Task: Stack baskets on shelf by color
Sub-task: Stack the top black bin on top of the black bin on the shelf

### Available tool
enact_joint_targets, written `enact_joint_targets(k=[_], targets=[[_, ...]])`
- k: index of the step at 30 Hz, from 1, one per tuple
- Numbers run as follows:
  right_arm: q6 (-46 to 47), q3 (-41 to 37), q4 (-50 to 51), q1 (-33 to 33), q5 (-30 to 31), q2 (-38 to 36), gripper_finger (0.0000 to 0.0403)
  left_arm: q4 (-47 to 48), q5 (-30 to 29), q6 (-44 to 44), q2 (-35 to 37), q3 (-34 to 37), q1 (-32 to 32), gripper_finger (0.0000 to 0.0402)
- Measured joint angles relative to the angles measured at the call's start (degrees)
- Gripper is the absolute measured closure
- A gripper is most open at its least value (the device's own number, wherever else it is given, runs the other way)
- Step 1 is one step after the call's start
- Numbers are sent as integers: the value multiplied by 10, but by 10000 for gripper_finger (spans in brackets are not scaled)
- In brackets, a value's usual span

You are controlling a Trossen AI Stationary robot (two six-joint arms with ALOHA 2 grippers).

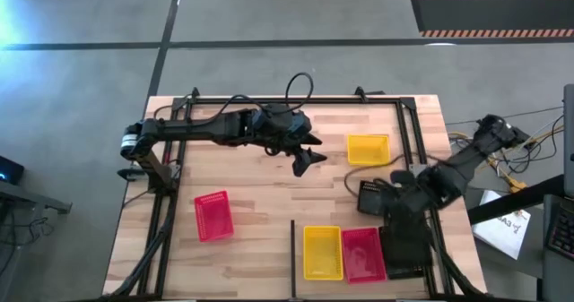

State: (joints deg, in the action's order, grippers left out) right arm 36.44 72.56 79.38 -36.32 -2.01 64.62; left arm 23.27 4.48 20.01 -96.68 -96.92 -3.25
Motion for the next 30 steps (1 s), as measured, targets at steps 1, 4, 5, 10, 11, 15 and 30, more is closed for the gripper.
enact_joint_targets(k=[1,4,5,10,11,15,30], targets=[[2,-7,-14,-14,1,1,394,0,0,0,0,2,0,144],[4,-31,-60,-41,3,6,394,2,-1,0,0,8,0,144],[2,-38,-73,-47,5,7,394,3,-1,0,0,9,0,144],[4,-92,-126,-55,10,9,394,0,-1,2,0,8,0,144],[4,-101,-140,-55,10,8,394,1,-1,2,0,8,0,144],[-2,-126,-174,-55,10,7,394,-1,-2,5,0,8,0,144],[-19,-173,-190,-83,36,7,299,0,-2,7,0,8,0,144]])
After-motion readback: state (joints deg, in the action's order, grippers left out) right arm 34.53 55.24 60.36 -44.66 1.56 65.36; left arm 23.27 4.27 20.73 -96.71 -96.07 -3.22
